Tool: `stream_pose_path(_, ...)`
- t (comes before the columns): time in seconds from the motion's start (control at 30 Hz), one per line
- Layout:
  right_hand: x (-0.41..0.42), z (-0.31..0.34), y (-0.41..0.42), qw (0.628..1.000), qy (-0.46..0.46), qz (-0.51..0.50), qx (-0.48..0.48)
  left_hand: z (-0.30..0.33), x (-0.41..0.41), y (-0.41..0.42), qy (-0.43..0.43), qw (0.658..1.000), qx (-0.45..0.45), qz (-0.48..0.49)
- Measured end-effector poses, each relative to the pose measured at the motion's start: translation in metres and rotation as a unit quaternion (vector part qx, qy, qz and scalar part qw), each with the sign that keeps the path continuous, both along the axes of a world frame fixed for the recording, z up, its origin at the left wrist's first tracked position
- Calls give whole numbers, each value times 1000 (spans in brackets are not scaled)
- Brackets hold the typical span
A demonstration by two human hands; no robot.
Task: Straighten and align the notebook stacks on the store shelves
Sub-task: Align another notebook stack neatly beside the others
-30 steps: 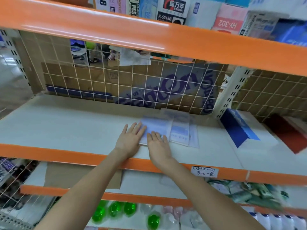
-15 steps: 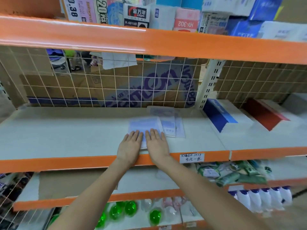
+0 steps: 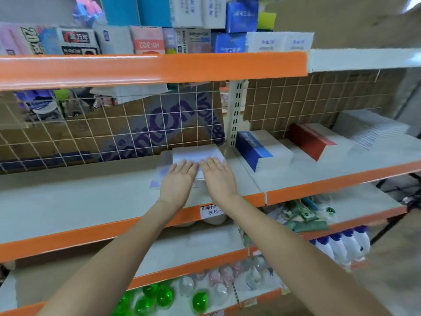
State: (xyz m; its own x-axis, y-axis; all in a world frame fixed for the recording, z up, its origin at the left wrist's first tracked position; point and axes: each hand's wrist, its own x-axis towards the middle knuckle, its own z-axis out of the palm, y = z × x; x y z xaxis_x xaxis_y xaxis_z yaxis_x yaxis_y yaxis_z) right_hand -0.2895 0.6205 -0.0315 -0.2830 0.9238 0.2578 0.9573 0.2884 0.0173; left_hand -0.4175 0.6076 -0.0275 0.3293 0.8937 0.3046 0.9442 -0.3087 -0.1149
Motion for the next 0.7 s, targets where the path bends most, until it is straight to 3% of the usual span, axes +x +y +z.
stream_pose_path(0.4,276,27,-39,988,-15,-137,75,32,272,-8,-37,984,86,-155)
stream_pose_path(0.53,368,27,-61,978,-24,-197,64,37,365,-25,-68,961,145,-224)
stream_pose_path(0.7,454,27,-75,969,-12,-241,60,39,453,-25,-40,937,178,-299)
